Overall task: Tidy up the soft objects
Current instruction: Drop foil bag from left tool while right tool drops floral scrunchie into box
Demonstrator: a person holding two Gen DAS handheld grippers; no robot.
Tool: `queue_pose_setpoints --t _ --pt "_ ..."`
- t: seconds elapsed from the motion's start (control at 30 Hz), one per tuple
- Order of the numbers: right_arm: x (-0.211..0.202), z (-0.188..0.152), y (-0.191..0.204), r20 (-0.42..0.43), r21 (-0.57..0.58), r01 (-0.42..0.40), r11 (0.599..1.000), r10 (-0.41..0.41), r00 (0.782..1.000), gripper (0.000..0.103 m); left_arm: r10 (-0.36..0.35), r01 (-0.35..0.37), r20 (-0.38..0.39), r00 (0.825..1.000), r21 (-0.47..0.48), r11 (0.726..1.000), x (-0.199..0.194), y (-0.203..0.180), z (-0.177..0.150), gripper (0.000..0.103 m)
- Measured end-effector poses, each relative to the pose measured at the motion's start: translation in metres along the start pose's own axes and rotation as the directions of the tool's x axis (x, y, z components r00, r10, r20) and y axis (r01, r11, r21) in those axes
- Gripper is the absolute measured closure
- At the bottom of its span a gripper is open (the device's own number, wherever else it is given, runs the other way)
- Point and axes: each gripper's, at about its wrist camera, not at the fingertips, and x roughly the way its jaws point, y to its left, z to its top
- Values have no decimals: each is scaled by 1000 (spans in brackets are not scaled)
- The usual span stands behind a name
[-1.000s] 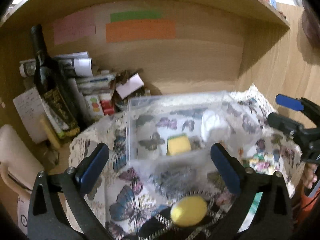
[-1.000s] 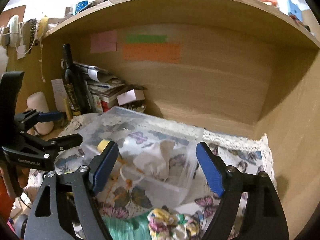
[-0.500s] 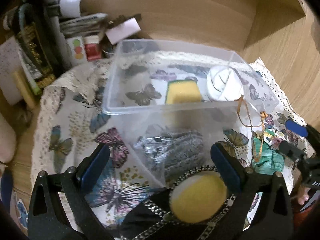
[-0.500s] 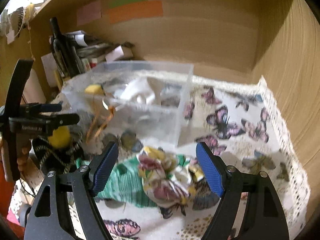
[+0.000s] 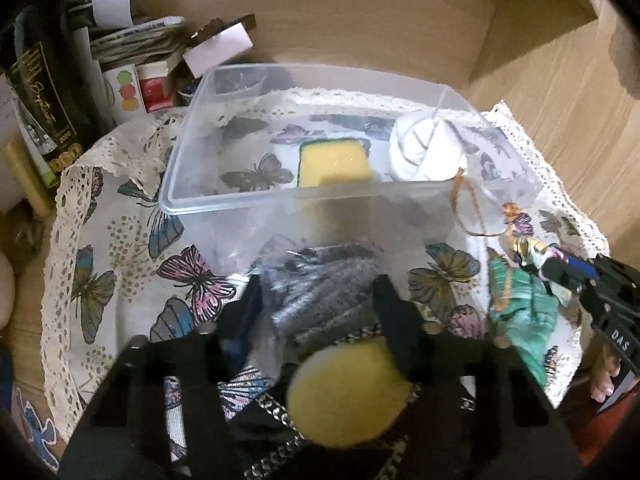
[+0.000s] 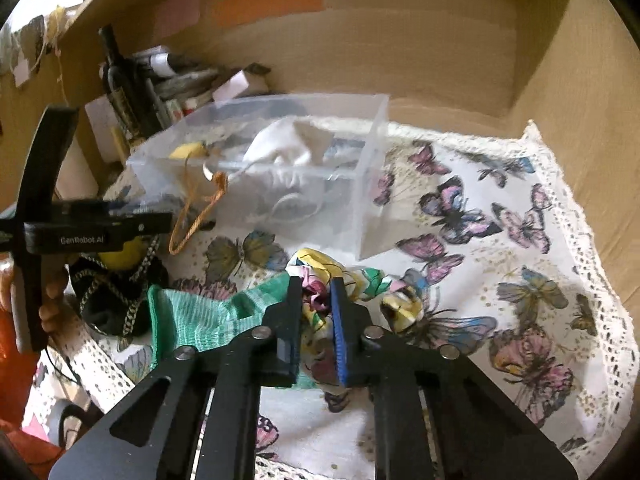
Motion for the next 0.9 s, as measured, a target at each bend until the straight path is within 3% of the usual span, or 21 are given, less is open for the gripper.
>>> queue_pose_setpoints --t 0.1,0.23,0.5,0.67,0.9 --pt "-11 2 -4 40 13 10 1000 -10 999 93 -17 16 19 1000 3 1000 -9 -2 -1 65" --pt "-28 9 -4 98 11 31 999 -32 995 93 -4 4 56 998 12 1000 -23 -3 -4 71" --pt "-47 29 -2 193 -14 34 999 -31 981 93 11 -12 150 989 8 1000 -63 -2 -6 72" --pt "-58 46 3 258 -32 24 999 -15 966 93 40 -44 255 966 10 999 -94 -1 7 72" --pt "-62 81 21 339 -97 15 995 18 940 93 86 -88 354 931 -10 996 -109 6 37 72"
